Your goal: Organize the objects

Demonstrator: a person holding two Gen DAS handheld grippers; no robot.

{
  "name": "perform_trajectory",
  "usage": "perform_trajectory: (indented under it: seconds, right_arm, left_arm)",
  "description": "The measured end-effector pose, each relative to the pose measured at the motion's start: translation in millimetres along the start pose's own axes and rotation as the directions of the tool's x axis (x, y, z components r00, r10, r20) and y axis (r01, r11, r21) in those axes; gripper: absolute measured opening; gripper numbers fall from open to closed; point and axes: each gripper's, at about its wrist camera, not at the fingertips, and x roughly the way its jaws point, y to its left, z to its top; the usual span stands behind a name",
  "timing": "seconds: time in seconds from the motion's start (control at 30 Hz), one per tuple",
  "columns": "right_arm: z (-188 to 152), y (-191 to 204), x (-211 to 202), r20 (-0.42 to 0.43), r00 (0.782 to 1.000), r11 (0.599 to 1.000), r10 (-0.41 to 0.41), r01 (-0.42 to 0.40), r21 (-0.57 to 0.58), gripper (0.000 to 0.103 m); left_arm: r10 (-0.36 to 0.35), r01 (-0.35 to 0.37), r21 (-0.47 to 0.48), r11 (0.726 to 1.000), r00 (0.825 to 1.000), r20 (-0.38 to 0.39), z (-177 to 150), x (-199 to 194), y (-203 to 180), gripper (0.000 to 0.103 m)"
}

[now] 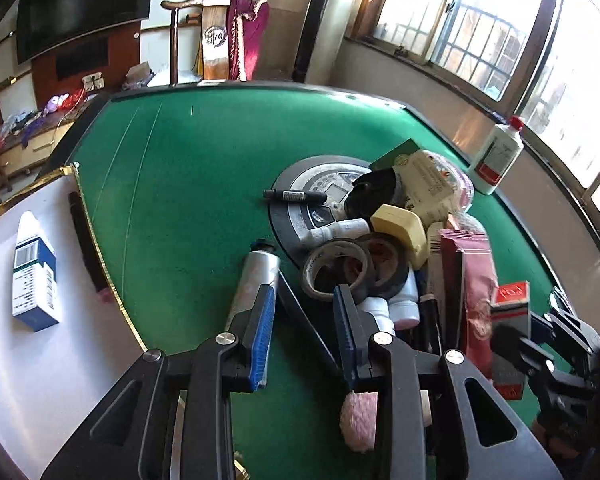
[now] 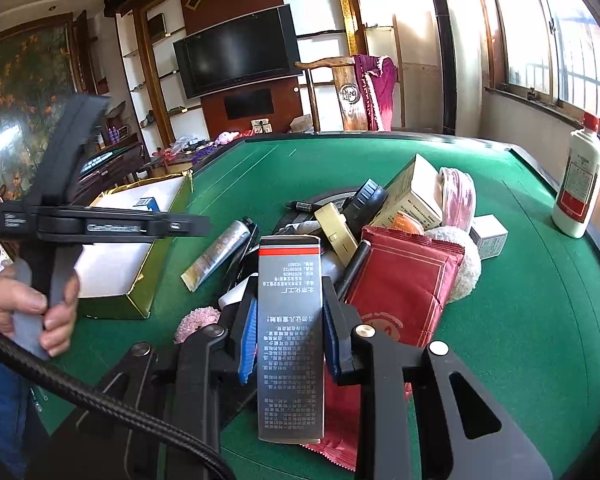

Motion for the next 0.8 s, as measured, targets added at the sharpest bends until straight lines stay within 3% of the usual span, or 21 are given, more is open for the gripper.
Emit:
perform_trajectory:
  seconds: [0.1, 0.33, 0.47, 0.6, 0.67, 0.73, 0.8]
  right_arm:
    - [0.1, -4.5, -0.1, 0.001, 1.000, 1.000, 0.014, -0.014, 0.015, 0.025]
    - [1.2, -9.8, -3.4, 0.004, 0.999, 0.998, 0.043, -0.043, 0.041, 0.025]
    - [0.7, -7.2, -4.5, 0.002, 0.998, 0.998, 0.056, -0.057, 0.038, 0.025]
    - [0.0, -6.2, -4.7, 0.000, 0.998, 0.998, 0.057, -0.057, 0.040, 0.025]
    - [-0.3, -6.1, -4.0, -0.004, 0.998, 0.997, 0.059, -0.059, 0.043, 0.025]
    - [-0.3, -4.8, -3.4, -0.008, 0.998, 0.997, 0.060, -0.060, 0.041, 0.025]
    - [-1.3, -2.6, -2.2, -0.016, 0.998, 0.998, 0.058, -0.058, 0.034, 0.025]
  left_arm:
    - [0.022, -0.023, -0.015, 1.000, 0.999, -0.029, 7.7, 11.6, 0.3, 0.026]
    - [0.182, -0.189, -0.057, 0.980, 0.977, -0.114, 9.6, 44.3, 20.3, 0.026]
    - [0.203, -0.214, -0.072, 0.974, 0.970, -0.135, 14.3, 57.1, 27.2, 0.026]
    - [0.232, -0.240, -0.025, 0.970, 0.956, -0.181, 15.4, 75.3, 20.4, 0.026]
    - [0.257, -0.264, -0.015, 0.964, 0.950, -0.180, 14.3, 77.0, 17.5, 0.035]
    - [0.291, -0.298, -0.005, 0.955, 0.936, -0.197, 13.5, 79.3, 16.1, 0.057]
    - [0.304, -0.312, -0.011, 0.950, 0.931, -0.201, 11.9, 79.0, 15.7, 0.059]
